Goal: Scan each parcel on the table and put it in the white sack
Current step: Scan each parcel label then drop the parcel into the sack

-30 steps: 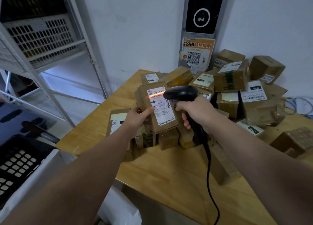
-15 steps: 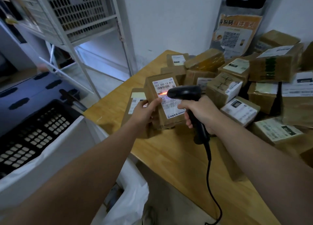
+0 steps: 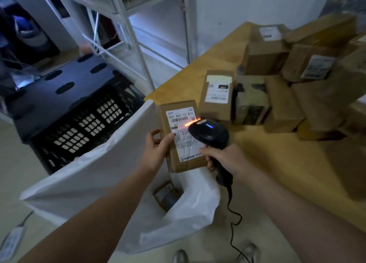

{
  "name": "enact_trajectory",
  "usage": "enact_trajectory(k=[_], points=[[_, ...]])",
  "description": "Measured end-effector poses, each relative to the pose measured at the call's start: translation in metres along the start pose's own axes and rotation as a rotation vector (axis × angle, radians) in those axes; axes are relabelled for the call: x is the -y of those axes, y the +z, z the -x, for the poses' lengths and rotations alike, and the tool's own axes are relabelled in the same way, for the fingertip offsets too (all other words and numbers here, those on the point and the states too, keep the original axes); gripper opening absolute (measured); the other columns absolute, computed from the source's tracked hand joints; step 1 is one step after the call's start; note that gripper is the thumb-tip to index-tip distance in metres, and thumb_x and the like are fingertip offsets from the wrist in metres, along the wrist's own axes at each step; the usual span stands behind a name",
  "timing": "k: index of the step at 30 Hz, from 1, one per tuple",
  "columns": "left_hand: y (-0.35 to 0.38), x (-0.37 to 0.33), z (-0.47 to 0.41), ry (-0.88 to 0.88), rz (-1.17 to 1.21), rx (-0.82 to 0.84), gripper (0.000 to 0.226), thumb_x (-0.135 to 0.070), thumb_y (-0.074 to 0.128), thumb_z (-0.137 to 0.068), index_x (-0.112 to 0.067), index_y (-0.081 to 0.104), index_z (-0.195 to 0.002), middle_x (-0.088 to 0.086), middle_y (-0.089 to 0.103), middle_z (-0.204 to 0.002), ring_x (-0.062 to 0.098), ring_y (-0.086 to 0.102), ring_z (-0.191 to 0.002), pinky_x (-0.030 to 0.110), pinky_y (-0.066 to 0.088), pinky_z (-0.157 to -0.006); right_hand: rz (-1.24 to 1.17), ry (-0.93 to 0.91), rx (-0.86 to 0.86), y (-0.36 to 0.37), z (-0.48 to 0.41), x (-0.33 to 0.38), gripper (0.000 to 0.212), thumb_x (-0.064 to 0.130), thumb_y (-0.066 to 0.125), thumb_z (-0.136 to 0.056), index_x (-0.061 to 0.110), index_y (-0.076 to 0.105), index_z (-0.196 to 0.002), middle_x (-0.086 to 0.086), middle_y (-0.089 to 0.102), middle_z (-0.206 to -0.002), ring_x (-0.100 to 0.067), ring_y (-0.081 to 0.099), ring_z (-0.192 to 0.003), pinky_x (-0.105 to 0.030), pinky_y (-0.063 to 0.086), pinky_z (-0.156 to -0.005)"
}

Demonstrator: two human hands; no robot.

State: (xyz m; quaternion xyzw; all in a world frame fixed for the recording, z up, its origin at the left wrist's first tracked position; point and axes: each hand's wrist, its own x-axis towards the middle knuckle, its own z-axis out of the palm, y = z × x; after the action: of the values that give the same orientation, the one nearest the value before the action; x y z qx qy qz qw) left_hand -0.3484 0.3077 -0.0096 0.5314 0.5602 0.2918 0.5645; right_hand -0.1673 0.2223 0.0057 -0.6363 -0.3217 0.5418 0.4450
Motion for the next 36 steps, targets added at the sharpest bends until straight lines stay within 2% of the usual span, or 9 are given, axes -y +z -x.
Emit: enact_trajectory(k=[4, 7, 10, 12, 15, 17, 21, 29, 36], points=[[-0.043, 0.067, 0.003, -0.129, -0.062, -0.025, 0.050, -0.034, 0.064, -0.089, -0.024, 0.036, -0.128, 0.006, 0.058, -0.104, 0.014, 0.063, -0.090, 0.018, 0.052, -0.063, 0.093, -0.016, -0.084, 0.045, -0.007, -0.056, 0.029, 0.001, 0.072, -0.081, 0.022, 0.059, -0.066, 0.013, 0.061, -0.051, 0.005, 0.056, -0.051, -0.014, 0.044, -0.056], [-0.062, 0.115, -0.010, -0.216, -0.276, -0.067, 0.076, -0.050, 0.080, -0.071, -0.025, 0.040, -0.129, 0.011, 0.056, -0.121, 0.024, 0.061, -0.105, 0.039, 0.053, -0.089, 0.305, -0.041, -0.179, 0.057, -0.022, -0.102, 0.034, 0.007, 0.079, -0.075, 0.030, 0.063, -0.095, 0.003, 0.061, -0.114, -0.011, 0.061, -0.097, -0.030, 0.048, -0.084], [-0.070, 0.153, -0.031, -0.274, -0.731, -0.074, 0.097, -0.057, 0.076, -0.070, -0.018, 0.029, -0.145, 0.015, 0.043, -0.133, 0.035, 0.044, -0.124, 0.043, 0.039, -0.105, 0.755, -0.040, -0.176, 0.057, -0.046, -0.137, 0.036, 0.014, 0.073, -0.078, 0.019, 0.066, -0.113, 0.000, 0.015, -0.152, -0.029, 0.042, -0.130, -0.042, 0.046, -0.095], [-0.070, 0.170, -0.043, -0.249, -0.970, -0.055, 0.105, -0.062, 0.071, -0.071, -0.020, 0.017, -0.150, 0.015, 0.038, -0.136, 0.036, 0.039, -0.127, 0.041, 0.035, -0.105, 0.920, -0.059, -0.154, 0.061, -0.059, -0.147, 0.027, 0.015, 0.067, -0.078, 0.020, 0.064, -0.104, 0.006, 0.013, -0.145, -0.028, 0.041, -0.125, -0.038, 0.048, -0.082], [-0.073, 0.204, -0.070, -0.243, -1.140, -0.037, 0.106, -0.066, 0.068, -0.071, -0.021, 0.013, -0.150, 0.015, 0.034, -0.141, 0.034, 0.038, -0.128, 0.039, 0.034, -0.103, 1.041, -0.049, -0.025, 0.081, -0.083, -0.158, 0.013, 0.021, 0.063, -0.078, 0.023, 0.051, -0.084, 0.004, 0.045, -0.107, -0.025, 0.055, -0.095, -0.030, 0.040, -0.062], [-0.073, 0.226, -0.085, -0.252, -1.213, -0.012, 0.107, -0.067, 0.067, -0.071, -0.020, 0.014, -0.150, 0.016, 0.034, -0.143, 0.033, 0.036, -0.130, 0.039, 0.034, -0.103, 1.055, -0.009, 0.029, 0.095, -0.102, -0.168, 0.013, 0.025, 0.061, -0.080, 0.025, 0.052, -0.090, 0.002, 0.059, -0.089, -0.029, 0.061, -0.087, -0.029, 0.041, -0.061], [-0.070, 0.265, -0.111, -0.261, -1.305, 0.047, 0.106, -0.065, 0.067, -0.073, -0.020, 0.011, -0.151, 0.019, 0.029, -0.146, 0.035, 0.030, -0.136, 0.040, 0.026, -0.110, 1.014, 0.024, -0.007, 0.109, -0.135, -0.190, 0.052, 0.030, 0.066, -0.082, 0.023, 0.049, -0.131, -0.008, 0.065, -0.114, -0.034, 0.060, -0.105, -0.033, 0.047, -0.077], [-0.061, 0.343, -0.136, -0.243, -1.442, 0.158, 0.092, -0.062, 0.063, -0.078, -0.015, 0.024, -0.146, 0.019, 0.037, -0.139, 0.034, 0.038, -0.127, 0.039, 0.033, -0.100, 1.070, -0.015, 0.051, 0.117, -0.167, -0.241, 0.023, 0.035, 0.068, -0.080, 0.018, 0.058, -0.092, 0.002, 0.052, -0.072, -0.027, 0.056, -0.075, -0.028, 0.043, -0.063], [-0.057, 0.360, -0.148, -0.389, -1.381, 0.221, 0.066, -0.062, 0.042, -0.093, -0.013, 0.046, -0.137, 0.013, 0.044, -0.138, 0.030, 0.039, -0.128, 0.036, 0.035, -0.101, 1.114, -0.092, 0.058, 0.132, -0.184, -0.269, 0.022, 0.034, 0.064, -0.080, 0.019, 0.047, -0.082, -0.008, 0.058, -0.078, -0.037, 0.060, -0.079, -0.029, 0.039, -0.061]])
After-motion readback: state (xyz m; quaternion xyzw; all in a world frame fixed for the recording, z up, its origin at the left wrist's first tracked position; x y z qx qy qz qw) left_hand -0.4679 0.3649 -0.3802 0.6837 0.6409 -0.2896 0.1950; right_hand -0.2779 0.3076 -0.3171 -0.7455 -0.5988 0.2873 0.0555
